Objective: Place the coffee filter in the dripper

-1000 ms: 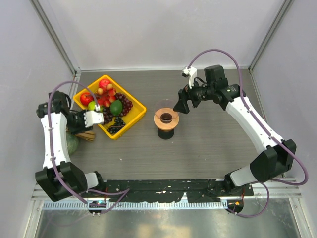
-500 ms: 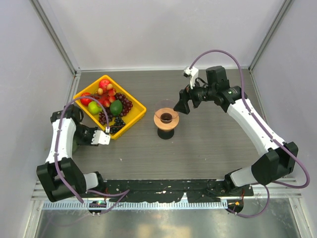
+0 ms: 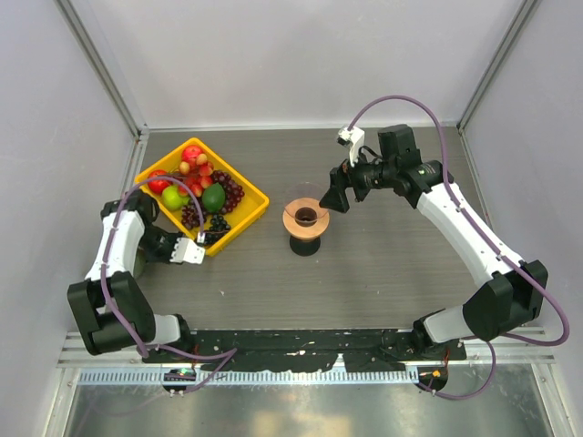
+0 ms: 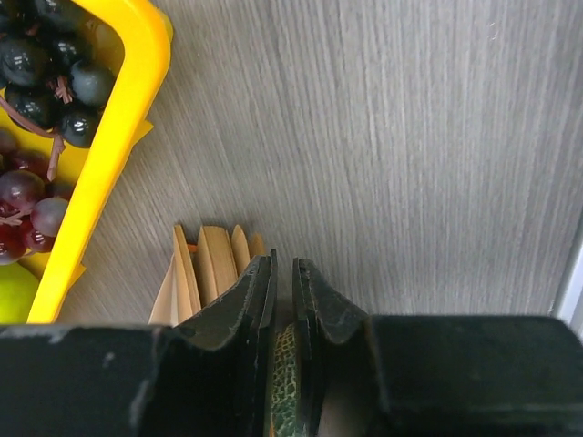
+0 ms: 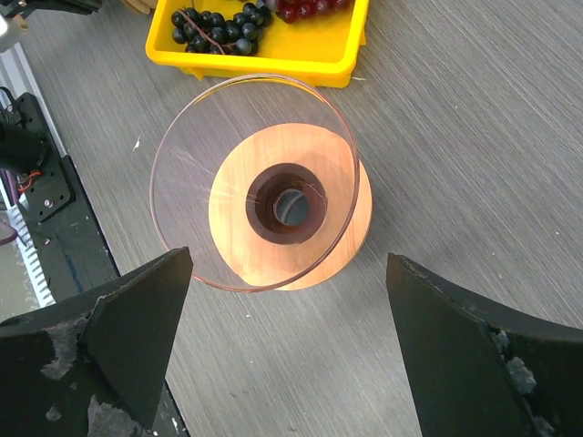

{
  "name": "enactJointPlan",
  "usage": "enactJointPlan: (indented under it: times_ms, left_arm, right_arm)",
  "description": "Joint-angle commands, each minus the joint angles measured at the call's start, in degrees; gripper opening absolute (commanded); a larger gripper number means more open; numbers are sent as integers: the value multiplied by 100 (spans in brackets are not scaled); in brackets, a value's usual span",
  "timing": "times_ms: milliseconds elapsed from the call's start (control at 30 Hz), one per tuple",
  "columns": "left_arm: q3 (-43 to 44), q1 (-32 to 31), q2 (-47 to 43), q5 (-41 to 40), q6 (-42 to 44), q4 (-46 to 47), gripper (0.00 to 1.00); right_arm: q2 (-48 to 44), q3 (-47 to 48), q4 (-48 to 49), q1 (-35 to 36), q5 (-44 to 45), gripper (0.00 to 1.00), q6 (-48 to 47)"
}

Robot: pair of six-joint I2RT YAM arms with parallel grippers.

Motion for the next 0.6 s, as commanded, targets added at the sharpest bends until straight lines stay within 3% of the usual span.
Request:
enactJointPlan:
  times_ms: [0,567]
  left_arm:
    - [60,-22,134,-170,296,430,20]
    - [-46,-40,415,-540,358,1064,20]
  right_arm:
    - [-211,-30,250,17,-149,94,103]
    - [-229,-100,259,17,-166,94,217]
